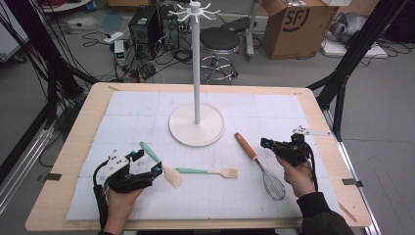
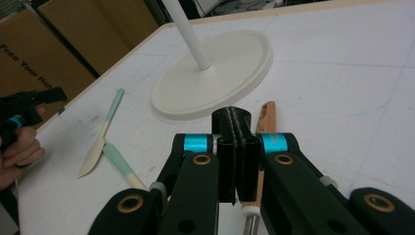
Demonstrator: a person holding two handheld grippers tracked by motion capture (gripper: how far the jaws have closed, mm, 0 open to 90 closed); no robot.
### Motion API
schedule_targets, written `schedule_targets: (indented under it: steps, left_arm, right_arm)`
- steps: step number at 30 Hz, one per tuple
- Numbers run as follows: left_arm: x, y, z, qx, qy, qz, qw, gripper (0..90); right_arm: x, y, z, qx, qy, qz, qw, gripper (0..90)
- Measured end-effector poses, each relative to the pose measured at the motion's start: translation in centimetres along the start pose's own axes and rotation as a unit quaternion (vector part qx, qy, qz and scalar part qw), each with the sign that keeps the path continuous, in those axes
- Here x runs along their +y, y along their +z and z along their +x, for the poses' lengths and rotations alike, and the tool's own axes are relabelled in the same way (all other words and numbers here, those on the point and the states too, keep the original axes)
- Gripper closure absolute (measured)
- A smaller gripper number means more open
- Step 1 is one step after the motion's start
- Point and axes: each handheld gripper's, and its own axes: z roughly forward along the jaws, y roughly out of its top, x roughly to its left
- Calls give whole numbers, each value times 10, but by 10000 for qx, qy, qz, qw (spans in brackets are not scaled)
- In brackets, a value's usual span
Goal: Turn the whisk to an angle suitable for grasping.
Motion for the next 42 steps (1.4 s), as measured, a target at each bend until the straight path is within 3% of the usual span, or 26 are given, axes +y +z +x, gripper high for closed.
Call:
schedule_targets:
  steps: [3,9,23,27,32,42]
  left_arm:
    - [0,0,0,0,17,0,10000,172]
    - [0,0,0,-13,2,-5,10000,172]
    - [-1,1,1,-1,-6,10,10000,172]
    - [-1,1,0,31,8,16,10000,172]
    - [-2,2,-1,3,61,58,10000,172]
    - [-1,0,-1,6,49,28,10000,172]
  right_arm:
    - [0,4,-4,-6,101,111,9999,894]
    - [0,5,-15,104,329,77,9994,894]
    - [-1,18,-30,166,583,169,9980,896]
    - [3,21,-37,341,737,174,9965,899]
    - [13,27,-38,281,647,339,9969,899]
    - [8,40,-45,156,806,787,9935,899]
